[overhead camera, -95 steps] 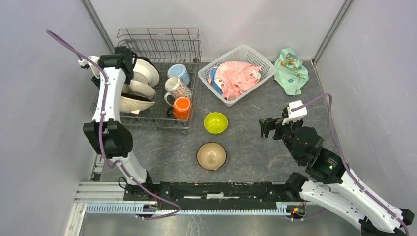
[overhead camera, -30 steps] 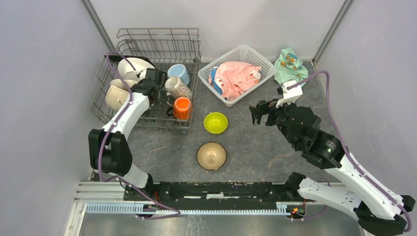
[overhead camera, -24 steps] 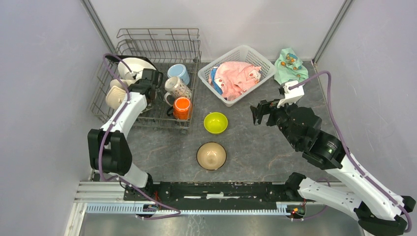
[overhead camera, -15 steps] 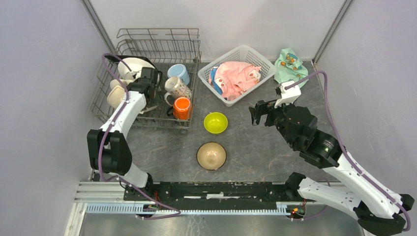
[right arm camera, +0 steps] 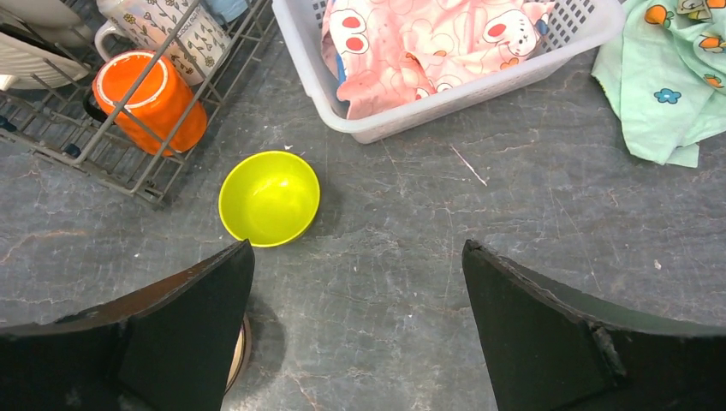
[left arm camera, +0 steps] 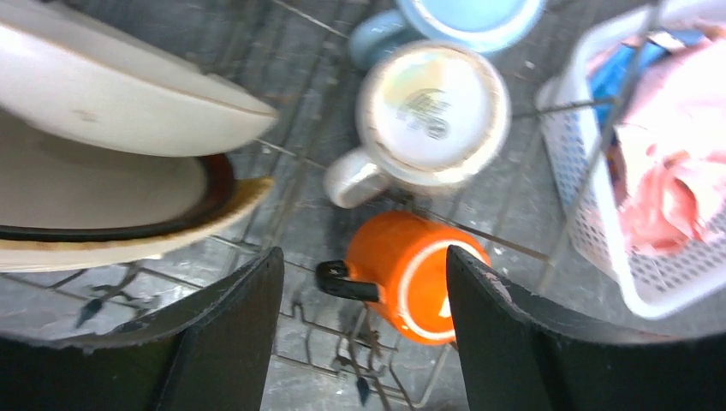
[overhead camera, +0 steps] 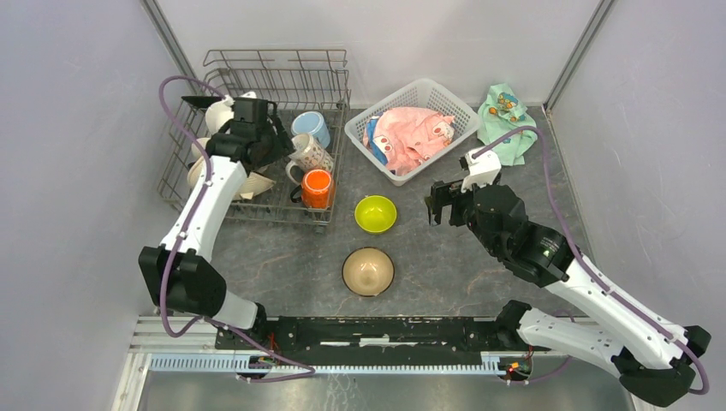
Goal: Load the mixed dishes into the dish rack
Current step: Pick up the bowl from the center of the board.
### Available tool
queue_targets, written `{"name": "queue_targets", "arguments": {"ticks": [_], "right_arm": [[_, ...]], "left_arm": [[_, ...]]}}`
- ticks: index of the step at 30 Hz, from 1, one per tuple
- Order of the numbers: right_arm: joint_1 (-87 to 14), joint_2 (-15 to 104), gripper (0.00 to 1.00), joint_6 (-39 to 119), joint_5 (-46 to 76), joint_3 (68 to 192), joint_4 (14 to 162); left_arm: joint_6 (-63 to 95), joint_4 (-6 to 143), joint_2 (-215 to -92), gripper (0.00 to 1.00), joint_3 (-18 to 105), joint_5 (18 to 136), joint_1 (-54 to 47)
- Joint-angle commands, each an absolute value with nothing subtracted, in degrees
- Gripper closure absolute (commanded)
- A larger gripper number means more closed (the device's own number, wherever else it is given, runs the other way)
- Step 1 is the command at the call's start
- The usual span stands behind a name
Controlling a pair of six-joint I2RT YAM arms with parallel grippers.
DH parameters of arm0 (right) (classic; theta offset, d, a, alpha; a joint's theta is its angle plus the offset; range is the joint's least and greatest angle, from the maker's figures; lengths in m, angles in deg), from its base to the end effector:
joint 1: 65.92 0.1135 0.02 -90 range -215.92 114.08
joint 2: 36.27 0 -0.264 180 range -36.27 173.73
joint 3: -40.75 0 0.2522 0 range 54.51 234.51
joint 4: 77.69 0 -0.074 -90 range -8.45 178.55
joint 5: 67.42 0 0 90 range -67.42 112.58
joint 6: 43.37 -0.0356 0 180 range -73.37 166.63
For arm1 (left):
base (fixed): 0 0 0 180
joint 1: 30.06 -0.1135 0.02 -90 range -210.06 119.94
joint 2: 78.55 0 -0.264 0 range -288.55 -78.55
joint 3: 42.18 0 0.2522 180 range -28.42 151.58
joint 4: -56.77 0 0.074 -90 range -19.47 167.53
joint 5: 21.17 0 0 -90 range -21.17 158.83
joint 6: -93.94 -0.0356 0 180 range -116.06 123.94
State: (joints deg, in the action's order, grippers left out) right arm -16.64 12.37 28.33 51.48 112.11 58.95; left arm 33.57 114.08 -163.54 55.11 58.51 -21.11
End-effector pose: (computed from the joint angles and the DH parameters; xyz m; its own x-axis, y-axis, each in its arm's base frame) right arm 0.1282 0.1226 0.3720 -0.3340 0.0333 -0.9420 -0.2776 0.9516 0.1321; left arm 0.3175 -0.0436 0.3531 -0.6211 -0.3946 -0.6772 -0.3211 0.9163 -0.2394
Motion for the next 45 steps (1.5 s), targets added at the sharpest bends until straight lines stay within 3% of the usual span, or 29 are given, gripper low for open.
{"name": "queue_targets", "arguments": {"ticks": [1, 9, 16, 23, 39, 45], "right_arm": [[-16.59, 11.73, 0.02, 27.37, 51.18, 112.91, 58.74], [-16.57, 6.44, 0.02, 28.29, 54.34, 110.62, 58.08], [-16.57, 3.42, 0.02, 29.27, 57.29, 110.67, 57.64], [-16.59, 1.12, 0.02, 27.77, 61.57, 111.37, 55.81], [-16.61, -2.87, 0.02, 25.38, 67.97, 111.43, 52.56], [-16.54, -3.29, 0.02, 25.14, 68.72, 111.12, 52.51]], "left_arm": [[32.63, 110.90, -161.90, 0.26, 58.33, 59.28, -13.63], [29.62, 107.10, -164.64, 0.31, 54.71, 56.90, 3.11], [26.12, 104.67, -169.60, 0.42, 53.59, 55.65, 11.51], [21.71, 99.45, -176.54, 0.52, 50.35, 60.58, 14.43], [18.53, 95.60, -186.47, 0.50, 52.41, 67.17, 19.75], [18.76, 95.20, -188.16, 0.56, 52.74, 65.50, 19.92]]}}
